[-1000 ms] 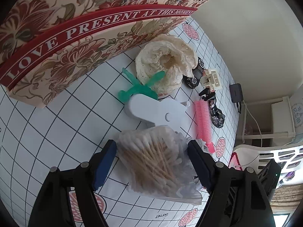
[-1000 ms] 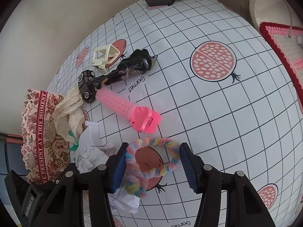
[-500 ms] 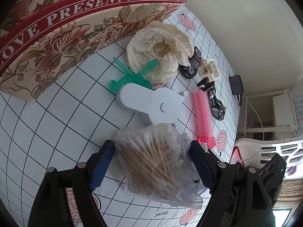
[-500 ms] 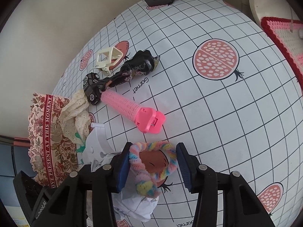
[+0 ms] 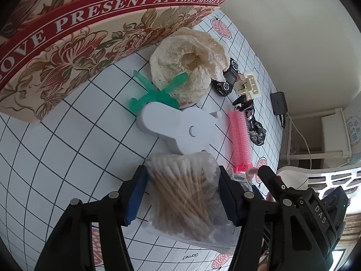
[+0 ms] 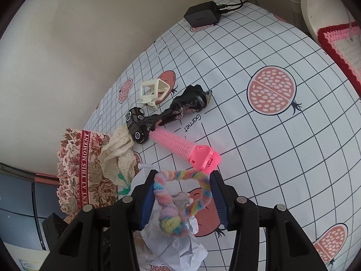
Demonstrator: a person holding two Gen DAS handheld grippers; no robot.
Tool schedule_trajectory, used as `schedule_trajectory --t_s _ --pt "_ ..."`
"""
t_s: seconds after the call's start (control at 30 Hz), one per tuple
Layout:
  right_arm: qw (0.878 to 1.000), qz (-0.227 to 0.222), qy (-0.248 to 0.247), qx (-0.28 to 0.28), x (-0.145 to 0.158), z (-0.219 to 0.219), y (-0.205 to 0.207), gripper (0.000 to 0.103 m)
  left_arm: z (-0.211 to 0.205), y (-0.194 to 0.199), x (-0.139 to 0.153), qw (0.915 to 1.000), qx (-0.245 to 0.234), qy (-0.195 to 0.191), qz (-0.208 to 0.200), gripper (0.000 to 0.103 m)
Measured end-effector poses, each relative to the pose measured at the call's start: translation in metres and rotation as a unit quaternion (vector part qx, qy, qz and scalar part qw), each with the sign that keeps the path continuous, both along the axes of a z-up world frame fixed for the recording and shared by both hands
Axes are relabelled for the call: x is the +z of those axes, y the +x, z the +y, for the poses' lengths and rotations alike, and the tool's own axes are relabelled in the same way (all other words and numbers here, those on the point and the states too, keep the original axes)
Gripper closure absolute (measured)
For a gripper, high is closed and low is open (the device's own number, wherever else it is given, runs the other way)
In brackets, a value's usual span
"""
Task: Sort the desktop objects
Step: 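Grasp the cotton swab bag with left tool while right tool grasps rainbow ring, then carry the swab bag and rainbow ring over the gift box and release both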
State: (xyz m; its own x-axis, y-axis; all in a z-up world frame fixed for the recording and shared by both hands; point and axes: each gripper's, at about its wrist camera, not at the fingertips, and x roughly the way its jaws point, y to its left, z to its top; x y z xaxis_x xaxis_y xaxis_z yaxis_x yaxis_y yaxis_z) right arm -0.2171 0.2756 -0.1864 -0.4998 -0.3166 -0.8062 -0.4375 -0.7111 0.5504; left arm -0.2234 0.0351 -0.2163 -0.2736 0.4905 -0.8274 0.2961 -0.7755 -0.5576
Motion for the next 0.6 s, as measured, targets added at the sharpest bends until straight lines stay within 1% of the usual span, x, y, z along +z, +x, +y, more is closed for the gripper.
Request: schedule_trajectory --t_s 0.2,0.37,0.5,0.6 --pt "1.0 0.025 -0.008 -0.007 0.003 0.002 -0.001 0.053 0.0 -0.002 0.0 1.0 0.001 0.003 0.003 0.046" --pt "0.999 0.037 -0.016 -0.008 0.004 0.001 -0.002 0.053 -0.003 -0.004 -0.001 1.0 0.004 0.004 0.003 0.049" --pt "0.999 0.046 -0.019 -0.01 0.006 0.002 0.0 0.053 -0.004 -0.004 0.003 0.9999 0.004 0.005 0.008 0.051" --pt "0.998 0.062 -0.022 -0.008 0.011 0.001 0.0 0.053 -0.005 -0.004 0.007 0.9999 0.006 0.006 0.015 0.051"
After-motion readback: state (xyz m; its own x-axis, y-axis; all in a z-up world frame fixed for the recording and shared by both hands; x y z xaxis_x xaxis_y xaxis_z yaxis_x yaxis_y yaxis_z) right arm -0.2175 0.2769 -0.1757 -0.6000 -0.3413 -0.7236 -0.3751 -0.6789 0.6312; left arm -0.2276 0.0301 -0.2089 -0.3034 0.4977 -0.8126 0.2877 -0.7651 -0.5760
